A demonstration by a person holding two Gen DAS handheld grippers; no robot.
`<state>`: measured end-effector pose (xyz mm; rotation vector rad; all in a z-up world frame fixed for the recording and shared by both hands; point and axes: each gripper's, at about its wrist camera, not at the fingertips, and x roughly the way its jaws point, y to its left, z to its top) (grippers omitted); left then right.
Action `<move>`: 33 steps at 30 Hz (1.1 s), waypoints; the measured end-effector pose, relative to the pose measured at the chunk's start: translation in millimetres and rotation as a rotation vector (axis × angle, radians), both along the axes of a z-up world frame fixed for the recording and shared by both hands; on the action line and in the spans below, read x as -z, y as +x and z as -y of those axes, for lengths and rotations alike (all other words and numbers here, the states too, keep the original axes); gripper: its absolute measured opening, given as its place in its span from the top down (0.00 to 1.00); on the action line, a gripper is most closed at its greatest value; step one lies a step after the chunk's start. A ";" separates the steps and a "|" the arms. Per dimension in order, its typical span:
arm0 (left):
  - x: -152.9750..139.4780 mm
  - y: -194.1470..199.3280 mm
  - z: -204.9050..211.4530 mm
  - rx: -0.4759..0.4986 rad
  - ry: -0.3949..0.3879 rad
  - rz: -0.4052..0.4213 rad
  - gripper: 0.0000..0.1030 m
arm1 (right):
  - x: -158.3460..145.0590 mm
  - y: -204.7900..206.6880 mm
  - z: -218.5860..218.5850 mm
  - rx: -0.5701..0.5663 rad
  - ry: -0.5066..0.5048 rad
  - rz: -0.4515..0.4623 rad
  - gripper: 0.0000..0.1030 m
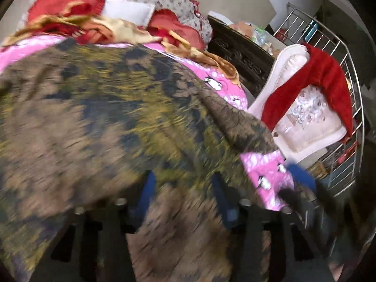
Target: Fold small clothes
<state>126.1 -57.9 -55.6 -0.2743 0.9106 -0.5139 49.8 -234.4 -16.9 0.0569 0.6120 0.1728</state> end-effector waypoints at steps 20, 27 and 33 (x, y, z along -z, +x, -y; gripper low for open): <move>38.9 -53.3 -62.3 -0.141 0.101 0.047 0.40 | 59.0 133.3 30.6 -0.114 0.379 -0.192 0.97; 39.5 -51.9 -59.2 -0.141 0.121 0.052 0.40 | 71.3 136.2 76.2 -0.002 0.388 -0.275 0.97; 39.6 -52.7 -59.7 -0.140 0.122 0.054 0.40 | 73.9 135.7 91.9 0.095 0.373 -0.290 0.97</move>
